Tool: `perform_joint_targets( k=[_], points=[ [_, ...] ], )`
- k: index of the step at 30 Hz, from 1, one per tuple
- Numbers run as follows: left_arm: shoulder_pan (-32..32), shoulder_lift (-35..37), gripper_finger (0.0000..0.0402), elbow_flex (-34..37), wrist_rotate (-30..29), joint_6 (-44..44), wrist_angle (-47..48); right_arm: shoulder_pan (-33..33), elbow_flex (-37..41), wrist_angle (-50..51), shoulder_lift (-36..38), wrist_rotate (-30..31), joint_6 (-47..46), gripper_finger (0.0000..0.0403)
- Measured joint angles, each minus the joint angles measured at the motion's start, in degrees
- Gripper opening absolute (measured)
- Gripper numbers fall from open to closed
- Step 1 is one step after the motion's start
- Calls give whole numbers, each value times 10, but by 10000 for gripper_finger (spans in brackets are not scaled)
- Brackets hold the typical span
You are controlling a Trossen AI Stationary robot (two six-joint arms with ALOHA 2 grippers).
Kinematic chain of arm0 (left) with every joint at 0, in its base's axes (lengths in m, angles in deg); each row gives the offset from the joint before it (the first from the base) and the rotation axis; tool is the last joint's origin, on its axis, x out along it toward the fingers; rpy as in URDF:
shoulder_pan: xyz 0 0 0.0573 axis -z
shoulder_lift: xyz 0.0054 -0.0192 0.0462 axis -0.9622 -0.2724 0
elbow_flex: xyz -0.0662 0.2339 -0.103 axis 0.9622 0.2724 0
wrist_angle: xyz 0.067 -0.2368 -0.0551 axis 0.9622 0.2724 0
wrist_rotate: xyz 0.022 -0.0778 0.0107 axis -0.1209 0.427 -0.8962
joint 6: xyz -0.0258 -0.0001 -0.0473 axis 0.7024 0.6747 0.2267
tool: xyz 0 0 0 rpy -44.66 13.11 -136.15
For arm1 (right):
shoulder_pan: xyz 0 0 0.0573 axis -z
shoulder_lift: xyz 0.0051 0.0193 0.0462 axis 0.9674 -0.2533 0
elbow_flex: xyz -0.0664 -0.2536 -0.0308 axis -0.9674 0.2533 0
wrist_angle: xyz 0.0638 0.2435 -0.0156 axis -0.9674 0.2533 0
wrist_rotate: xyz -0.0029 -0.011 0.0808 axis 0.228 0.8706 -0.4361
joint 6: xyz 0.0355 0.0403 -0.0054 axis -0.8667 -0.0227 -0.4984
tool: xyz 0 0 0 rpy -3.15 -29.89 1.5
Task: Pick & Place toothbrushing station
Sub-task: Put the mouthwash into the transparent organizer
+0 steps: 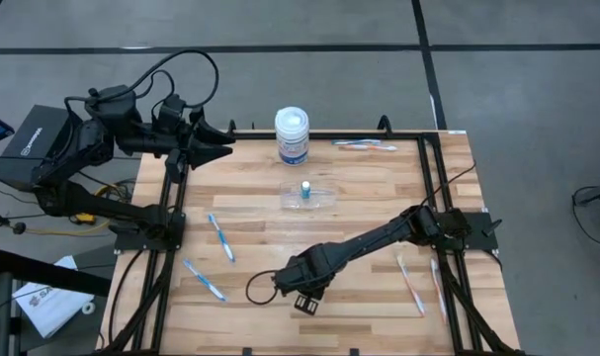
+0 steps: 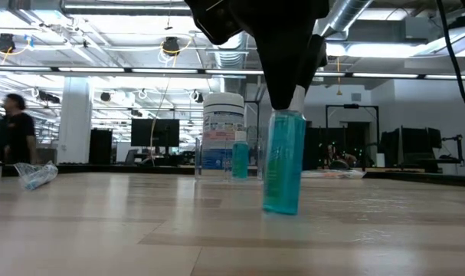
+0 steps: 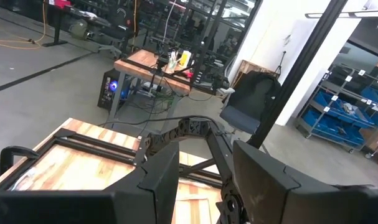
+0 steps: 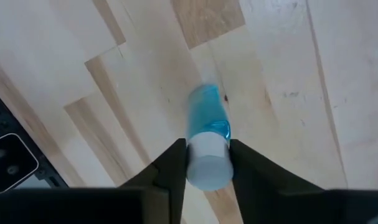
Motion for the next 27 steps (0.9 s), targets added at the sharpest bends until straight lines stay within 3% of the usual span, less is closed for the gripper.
perform_joint_targets(
  k=[16, 27],
  points=[
    [0, 0, 144, 0, 0, 0, -2, 13, -1, 4, 0, -10, 11, 86],
    [0, 0, 144, 0, 0, -26, -2, 47, -80, 18, 1, 19, 44, 87]
  ],
)
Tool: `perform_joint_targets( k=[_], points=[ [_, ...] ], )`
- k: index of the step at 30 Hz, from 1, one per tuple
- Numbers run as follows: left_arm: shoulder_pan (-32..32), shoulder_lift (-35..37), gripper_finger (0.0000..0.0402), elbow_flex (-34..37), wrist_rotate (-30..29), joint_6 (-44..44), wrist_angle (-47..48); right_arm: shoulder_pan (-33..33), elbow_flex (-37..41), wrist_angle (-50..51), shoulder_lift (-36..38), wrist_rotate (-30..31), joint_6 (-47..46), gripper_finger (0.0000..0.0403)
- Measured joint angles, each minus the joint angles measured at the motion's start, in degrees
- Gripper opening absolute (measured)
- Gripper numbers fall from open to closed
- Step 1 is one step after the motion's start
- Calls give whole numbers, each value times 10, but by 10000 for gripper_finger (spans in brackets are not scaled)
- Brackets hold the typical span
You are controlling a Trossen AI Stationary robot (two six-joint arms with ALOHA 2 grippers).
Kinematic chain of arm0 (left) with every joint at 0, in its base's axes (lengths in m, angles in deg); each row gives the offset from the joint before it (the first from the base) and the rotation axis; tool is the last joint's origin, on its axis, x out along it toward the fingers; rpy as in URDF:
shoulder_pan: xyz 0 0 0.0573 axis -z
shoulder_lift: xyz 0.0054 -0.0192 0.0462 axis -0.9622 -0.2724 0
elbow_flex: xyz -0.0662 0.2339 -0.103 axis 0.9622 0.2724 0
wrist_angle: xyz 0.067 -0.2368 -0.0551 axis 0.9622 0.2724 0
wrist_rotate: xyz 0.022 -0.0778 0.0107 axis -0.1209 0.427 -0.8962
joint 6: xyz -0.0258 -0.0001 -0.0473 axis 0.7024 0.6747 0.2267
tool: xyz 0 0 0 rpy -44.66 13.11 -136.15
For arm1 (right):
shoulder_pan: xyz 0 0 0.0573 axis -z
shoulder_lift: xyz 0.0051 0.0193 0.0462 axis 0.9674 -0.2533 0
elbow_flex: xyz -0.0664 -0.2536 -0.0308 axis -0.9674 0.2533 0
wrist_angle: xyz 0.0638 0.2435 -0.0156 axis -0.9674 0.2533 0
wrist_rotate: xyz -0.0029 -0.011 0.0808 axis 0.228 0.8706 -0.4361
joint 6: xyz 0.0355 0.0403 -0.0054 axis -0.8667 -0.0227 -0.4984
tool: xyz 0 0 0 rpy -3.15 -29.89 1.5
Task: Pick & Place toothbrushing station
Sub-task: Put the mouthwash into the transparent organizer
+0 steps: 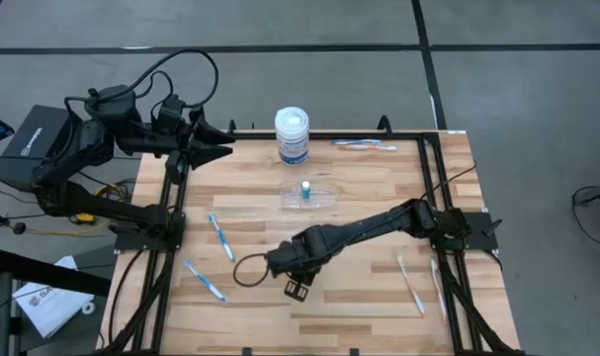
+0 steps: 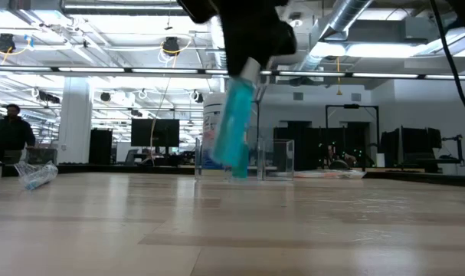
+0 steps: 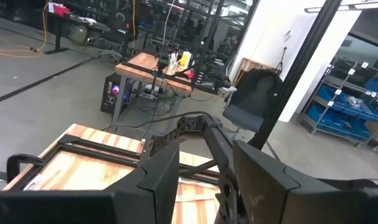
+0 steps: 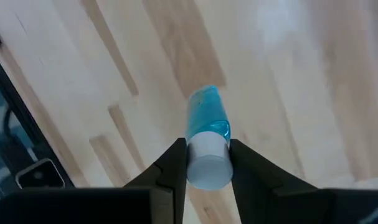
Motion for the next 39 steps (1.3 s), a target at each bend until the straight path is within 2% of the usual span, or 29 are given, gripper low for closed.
perform_joint_targets(
  k=[6, 19, 23, 39],
  points=[
    [0, 0, 144, 0, 0, -4, 0, 37, -64, 33, 1, 28, 36, 87],
    [-1, -2, 144, 0, -5, -36, -5, 156, -56, 104, 87, 33, 106, 87],
    [-1, -3, 144, 0, -5, -45, -7, 191, -56, 140, 88, 33, 140, 87],
    [-1, -6, 144, 0, -5, -45, -13, 281, -55, 141, 87, 29, 196, 87]
  ],
)
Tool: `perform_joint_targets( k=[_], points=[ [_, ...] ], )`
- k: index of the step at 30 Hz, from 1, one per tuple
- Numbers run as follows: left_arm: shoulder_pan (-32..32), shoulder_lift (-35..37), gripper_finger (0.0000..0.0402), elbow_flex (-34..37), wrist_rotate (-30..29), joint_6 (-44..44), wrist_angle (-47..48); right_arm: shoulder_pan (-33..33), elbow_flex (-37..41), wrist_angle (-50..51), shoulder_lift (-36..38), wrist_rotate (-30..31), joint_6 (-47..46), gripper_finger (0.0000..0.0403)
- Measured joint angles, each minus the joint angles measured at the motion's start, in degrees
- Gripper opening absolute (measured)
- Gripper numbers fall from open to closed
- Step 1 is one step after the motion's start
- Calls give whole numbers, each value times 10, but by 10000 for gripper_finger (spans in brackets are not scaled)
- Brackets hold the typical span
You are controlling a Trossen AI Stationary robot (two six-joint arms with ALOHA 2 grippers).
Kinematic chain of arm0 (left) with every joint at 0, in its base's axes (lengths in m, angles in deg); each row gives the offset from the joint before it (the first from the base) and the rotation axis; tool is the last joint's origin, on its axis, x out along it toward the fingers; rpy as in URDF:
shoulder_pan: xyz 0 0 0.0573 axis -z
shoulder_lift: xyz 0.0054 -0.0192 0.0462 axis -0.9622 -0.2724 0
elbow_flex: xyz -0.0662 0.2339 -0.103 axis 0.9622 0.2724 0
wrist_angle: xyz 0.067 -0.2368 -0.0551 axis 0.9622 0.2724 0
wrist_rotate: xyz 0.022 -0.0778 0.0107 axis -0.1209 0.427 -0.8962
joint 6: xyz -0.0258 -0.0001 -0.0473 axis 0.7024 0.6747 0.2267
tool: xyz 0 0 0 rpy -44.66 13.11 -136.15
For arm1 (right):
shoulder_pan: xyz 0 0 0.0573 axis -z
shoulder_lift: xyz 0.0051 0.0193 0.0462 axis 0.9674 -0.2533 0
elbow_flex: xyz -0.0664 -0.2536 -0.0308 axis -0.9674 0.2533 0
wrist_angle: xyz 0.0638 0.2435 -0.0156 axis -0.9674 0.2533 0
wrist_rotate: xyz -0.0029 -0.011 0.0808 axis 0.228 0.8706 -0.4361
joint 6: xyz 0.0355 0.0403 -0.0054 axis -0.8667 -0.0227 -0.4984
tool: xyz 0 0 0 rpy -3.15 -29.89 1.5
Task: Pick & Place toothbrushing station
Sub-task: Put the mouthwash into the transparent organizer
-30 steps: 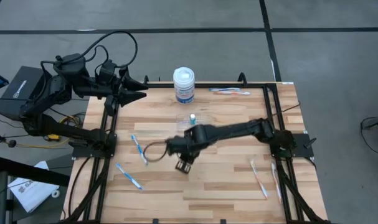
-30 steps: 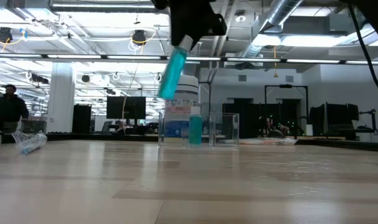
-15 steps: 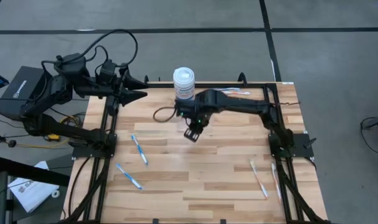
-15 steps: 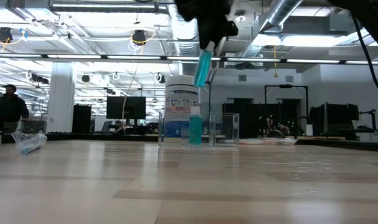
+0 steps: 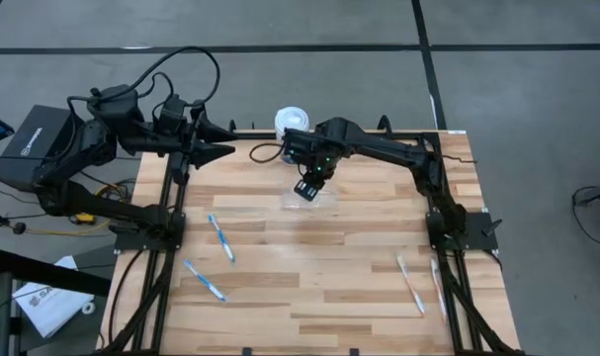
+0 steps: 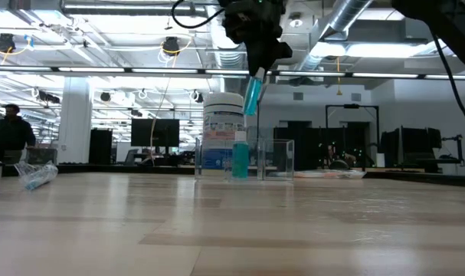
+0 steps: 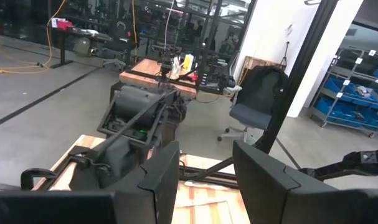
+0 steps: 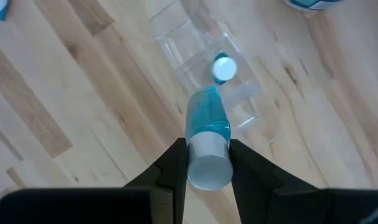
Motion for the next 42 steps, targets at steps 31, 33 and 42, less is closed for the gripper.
perform_joint_targets(
  k=[31, 33, 42],
  points=[
    [0, 0, 144, 0, 4, 0, -10, 24, 54, -22, -6, -1, 4, 87],
    [0, 0, 144, 0, 4, 0, -11, 25, 54, -23, -6, -1, 4, 87],
    [0, 0, 144, 0, 4, 0, -13, 31, 54, -37, -6, -1, 2, 87]
  ],
)
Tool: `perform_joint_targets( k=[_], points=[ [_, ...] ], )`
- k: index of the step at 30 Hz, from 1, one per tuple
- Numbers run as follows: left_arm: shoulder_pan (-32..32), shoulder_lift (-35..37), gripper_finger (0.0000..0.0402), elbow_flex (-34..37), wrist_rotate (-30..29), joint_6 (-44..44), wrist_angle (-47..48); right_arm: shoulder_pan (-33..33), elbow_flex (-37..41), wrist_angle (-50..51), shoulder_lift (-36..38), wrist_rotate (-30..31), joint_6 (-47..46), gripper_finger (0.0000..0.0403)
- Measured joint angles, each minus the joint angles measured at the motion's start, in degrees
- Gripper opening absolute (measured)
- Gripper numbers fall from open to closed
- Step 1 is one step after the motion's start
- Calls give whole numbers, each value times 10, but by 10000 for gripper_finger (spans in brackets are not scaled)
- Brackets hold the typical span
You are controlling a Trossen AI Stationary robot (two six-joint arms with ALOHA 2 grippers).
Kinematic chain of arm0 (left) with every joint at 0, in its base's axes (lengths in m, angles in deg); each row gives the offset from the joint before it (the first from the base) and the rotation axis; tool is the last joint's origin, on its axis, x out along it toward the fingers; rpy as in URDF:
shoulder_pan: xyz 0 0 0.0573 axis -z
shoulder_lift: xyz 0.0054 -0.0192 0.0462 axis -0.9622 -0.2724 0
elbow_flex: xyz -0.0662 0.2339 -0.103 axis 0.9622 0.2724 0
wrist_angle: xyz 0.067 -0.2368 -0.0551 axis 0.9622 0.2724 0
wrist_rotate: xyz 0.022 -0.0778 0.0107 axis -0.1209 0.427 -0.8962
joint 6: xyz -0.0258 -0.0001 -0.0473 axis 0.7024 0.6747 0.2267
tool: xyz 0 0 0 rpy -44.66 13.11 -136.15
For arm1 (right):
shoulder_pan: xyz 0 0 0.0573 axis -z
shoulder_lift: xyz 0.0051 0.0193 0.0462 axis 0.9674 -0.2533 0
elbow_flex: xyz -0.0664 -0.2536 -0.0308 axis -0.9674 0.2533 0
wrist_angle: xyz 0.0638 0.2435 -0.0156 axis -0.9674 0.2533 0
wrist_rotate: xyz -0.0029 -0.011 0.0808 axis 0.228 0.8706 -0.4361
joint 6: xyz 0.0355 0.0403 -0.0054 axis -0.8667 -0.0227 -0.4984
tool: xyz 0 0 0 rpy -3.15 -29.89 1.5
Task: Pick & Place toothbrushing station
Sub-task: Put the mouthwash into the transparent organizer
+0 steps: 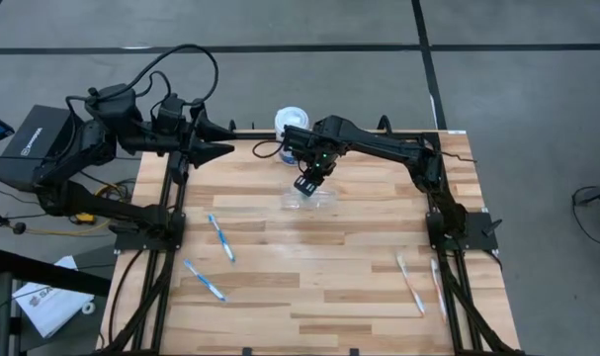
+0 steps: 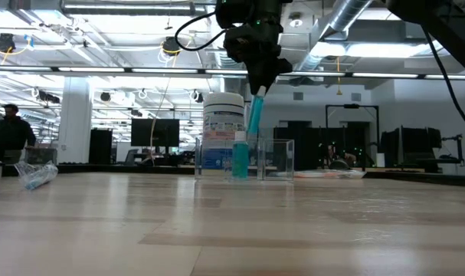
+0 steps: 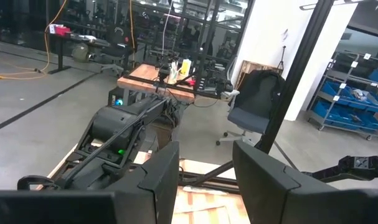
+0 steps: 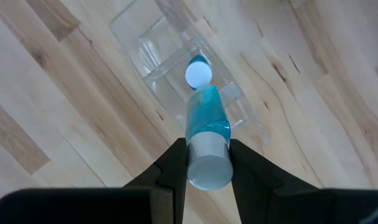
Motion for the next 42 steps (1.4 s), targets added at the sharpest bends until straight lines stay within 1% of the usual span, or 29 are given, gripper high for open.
perform_joint_targets(
  k=[17, 20, 26, 35, 37, 42],
  points=[
    [0, 0, 144, 0, 0, 0, 0, 4, 0, -15, 0, -1, -13, 87],
    [0, 0, 144, 0, 0, -3, 0, 4, 0, -13, 0, -17, -14, 87],
    [0, 0, 144, 0, 0, -4, 0, -2, 0, -1, 0, -18, -15, 87],
    [0, 1, 144, 0, 5, -2, 1, -8, 10, 14, -50, -20, -5, 87],
    [0, 1, 144, 0, 5, -1, 1, -8, 6, -10, -57, -22, -5, 87],
    [0, 1, 144, 0, 5, -3, 1, -8, 7, -13, -62, -31, -6, 87]
  ],
)
